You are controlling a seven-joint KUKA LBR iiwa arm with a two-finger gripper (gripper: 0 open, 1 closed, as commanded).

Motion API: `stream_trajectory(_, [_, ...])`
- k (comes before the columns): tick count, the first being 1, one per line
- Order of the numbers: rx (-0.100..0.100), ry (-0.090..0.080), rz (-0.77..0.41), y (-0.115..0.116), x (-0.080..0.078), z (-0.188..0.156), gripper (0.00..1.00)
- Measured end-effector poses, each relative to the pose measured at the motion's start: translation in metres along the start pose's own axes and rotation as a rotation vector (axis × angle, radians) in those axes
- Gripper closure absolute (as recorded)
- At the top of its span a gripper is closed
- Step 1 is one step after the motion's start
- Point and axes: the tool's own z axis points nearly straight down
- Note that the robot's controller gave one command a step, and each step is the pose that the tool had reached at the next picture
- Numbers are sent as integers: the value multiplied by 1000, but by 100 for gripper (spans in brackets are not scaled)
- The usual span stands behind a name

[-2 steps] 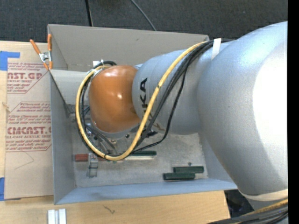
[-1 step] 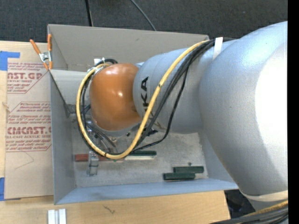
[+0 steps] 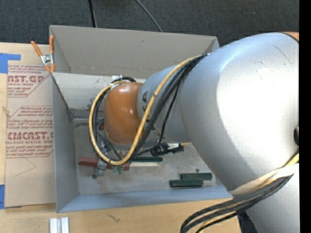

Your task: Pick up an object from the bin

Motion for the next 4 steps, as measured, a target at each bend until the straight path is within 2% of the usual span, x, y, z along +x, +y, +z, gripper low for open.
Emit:
stream_trajectory(1, [0, 0, 0, 0, 0, 0, 100])
stream_trajectory(2, [4, 8, 8, -10, -4, -41, 100])
stream_trajectory(3, [3, 4, 24, -5, 10, -110, 100])
stream_trajectory(4, [-1, -1, 8, 10, -16, -158, 100])
